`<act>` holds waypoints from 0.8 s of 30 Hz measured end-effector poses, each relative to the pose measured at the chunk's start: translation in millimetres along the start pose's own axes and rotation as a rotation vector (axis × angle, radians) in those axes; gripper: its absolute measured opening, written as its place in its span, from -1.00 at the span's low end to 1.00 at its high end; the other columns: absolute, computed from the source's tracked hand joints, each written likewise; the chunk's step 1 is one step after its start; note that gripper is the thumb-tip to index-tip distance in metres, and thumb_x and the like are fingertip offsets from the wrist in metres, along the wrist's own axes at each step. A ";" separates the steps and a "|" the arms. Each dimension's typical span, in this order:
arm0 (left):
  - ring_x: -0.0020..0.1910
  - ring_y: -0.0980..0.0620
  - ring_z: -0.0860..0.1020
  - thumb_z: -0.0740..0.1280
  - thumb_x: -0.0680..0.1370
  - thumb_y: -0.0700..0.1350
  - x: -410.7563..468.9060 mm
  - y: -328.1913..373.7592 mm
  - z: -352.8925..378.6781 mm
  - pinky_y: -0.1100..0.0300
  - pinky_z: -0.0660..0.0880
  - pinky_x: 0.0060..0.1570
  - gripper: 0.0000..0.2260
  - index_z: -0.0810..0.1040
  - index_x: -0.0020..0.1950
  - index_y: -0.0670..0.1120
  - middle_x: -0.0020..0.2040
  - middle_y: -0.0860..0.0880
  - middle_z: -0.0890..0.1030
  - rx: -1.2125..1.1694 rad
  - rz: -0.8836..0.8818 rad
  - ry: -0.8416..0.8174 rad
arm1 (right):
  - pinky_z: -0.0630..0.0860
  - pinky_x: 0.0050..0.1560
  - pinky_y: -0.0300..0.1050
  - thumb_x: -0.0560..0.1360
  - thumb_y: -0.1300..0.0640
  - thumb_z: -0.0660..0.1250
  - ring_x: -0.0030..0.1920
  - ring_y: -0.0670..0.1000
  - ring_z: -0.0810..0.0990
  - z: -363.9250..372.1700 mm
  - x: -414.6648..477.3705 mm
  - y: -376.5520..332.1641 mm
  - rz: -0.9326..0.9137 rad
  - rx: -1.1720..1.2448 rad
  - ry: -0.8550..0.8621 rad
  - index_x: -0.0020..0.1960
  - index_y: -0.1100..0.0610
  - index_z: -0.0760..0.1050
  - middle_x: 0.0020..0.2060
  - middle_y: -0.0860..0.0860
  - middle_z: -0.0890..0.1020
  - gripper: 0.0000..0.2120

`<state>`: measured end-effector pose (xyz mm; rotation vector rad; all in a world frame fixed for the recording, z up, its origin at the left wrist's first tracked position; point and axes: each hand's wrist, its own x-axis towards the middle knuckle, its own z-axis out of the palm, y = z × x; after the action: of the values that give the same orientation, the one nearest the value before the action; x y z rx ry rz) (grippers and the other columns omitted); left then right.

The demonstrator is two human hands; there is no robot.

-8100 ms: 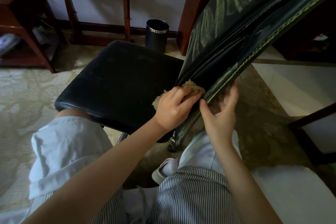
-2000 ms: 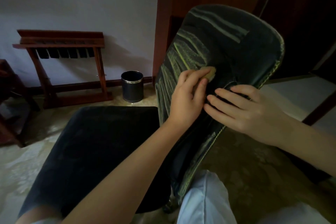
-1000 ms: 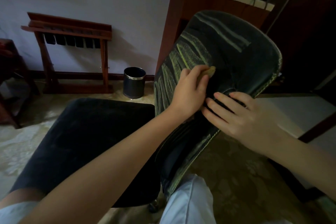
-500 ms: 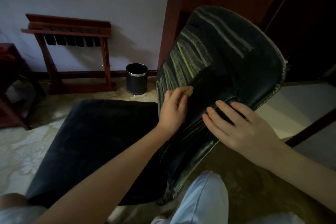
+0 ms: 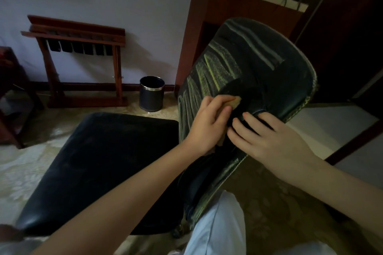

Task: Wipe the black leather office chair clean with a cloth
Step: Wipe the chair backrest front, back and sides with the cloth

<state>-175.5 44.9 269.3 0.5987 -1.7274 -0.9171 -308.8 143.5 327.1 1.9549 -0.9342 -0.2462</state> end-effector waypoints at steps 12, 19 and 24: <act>-0.05 0.07 0.51 0.32 0.53 -0.15 61.6 5.2 14.1 0.10 0.50 0.03 -0.80 0.61 0.12 -0.12 -0.06 -0.10 0.52 -0.008 0.278 0.027 | 0.53 0.07 0.18 0.58 0.34 -0.01 -0.05 0.32 0.61 -8.3 5.7 23.7 0.006 -0.084 -0.063 0.09 0.31 0.57 -0.02 0.30 0.62 -0.63; -0.06 0.17 0.46 0.31 0.55 -0.08 105.2 -14.2 17.8 0.27 0.41 0.01 -0.82 0.61 0.12 -0.01 -0.03 -0.03 0.53 0.059 0.145 0.056 | 0.54 0.06 0.13 0.57 0.31 0.07 -0.04 0.29 0.62 0.6 3.2 24.3 -0.013 -0.076 0.020 0.09 0.30 0.57 -0.02 0.27 0.63 -0.69; 0.00 0.18 0.41 0.26 0.58 -0.06 158.6 -34.5 21.2 0.31 0.33 0.03 -0.80 0.58 0.16 -0.02 0.07 -0.04 0.52 0.135 -0.011 0.066 | 0.55 0.04 0.08 0.59 0.33 0.05 -0.02 0.27 0.63 2.4 1.3 29.9 -0.073 -0.084 0.038 0.14 0.30 0.50 0.00 0.24 0.64 -0.72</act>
<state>-249.4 -89.4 326.6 0.7207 -1.7373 -0.7838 -324.5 132.6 350.3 1.9119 -0.8160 -0.2847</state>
